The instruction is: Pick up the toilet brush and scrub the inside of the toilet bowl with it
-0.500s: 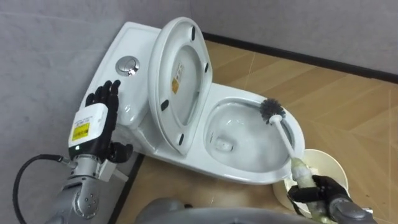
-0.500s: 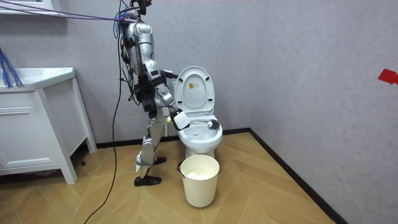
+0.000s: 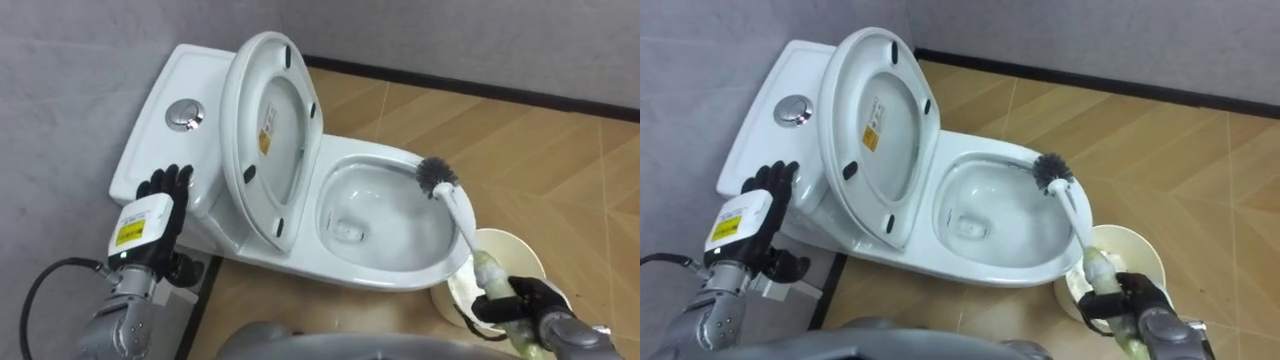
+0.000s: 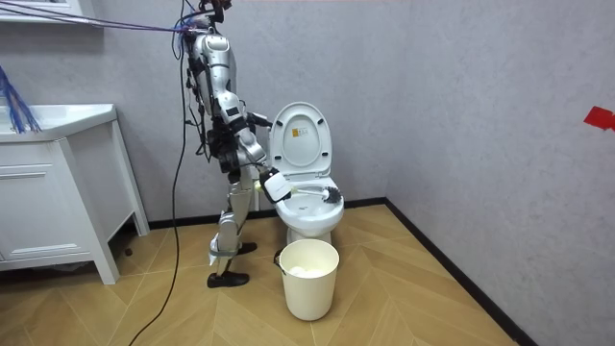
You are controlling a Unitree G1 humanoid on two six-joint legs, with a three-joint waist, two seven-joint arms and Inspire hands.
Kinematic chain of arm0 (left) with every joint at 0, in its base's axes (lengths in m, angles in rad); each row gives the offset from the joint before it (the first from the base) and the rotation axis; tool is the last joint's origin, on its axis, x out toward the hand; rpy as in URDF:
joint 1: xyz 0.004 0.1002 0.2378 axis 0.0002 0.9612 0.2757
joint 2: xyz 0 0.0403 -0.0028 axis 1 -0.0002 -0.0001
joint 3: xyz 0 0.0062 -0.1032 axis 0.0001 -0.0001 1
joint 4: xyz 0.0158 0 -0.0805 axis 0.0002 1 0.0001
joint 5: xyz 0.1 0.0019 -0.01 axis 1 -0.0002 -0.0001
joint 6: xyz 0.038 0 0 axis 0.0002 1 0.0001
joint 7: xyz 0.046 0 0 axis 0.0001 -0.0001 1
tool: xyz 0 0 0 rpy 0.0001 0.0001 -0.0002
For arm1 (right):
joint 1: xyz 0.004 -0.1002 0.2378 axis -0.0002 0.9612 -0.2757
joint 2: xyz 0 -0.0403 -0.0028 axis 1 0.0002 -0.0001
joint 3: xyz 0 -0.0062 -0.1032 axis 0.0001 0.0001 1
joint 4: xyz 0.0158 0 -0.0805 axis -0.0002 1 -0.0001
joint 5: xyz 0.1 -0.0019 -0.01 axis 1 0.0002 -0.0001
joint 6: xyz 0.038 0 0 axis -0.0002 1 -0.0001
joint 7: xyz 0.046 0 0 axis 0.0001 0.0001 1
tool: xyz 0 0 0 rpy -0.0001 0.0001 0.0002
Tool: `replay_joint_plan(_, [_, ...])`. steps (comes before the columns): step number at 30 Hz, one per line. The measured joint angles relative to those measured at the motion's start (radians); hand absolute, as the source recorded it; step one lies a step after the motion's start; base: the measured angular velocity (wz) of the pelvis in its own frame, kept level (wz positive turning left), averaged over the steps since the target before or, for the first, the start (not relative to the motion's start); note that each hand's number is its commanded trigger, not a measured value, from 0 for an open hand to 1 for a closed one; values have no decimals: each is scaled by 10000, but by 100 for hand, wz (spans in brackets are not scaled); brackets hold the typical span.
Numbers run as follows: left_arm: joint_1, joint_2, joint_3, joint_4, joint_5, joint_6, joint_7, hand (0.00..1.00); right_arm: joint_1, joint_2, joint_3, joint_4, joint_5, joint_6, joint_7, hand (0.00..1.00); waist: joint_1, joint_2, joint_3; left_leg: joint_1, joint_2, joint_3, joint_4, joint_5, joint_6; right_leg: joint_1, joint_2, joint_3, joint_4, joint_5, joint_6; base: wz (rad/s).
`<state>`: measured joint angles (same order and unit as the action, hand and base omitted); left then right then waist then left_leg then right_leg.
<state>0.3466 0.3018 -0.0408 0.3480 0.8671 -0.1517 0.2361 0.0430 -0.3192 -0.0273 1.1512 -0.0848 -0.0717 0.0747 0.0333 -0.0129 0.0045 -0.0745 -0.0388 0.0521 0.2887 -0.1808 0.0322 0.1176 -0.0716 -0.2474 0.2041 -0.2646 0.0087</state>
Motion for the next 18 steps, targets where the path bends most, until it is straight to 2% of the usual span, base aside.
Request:
replay_joint_plan(5, [-410,0,145,269,2,124,-88,0,12,-45,-94,-510,-245,16,-117,100,3,43,-33,14,17,25,29,7,-11,19,22,19,-89,3,-6,0])
replay_joint_plan(9, [-796,24,585,258,150,366,-122,0,27,-40,-134,-718,-990,17,-96,100,-14,0,-24,-38,4,0,23,9,-13,15,19,-12,-158,3,-5,1])
replay_joint_plan(14, [-1400,244,639,268,256,434,-134,0,24,-50,169,-854,-1688,69,-65,100,53,-53,-36,-195,11,1,43,9,-13,-123,21,-9,-118,11,-14,1])
replay_joint_plan(18, [-1624,305,619,312,665,445,-128,0,45,-70,635,-1132,-3001,70,-59,100,18,-113,3,-222,76,32,54,7,-15,-212,16,-1,-1,19,-20,-2])
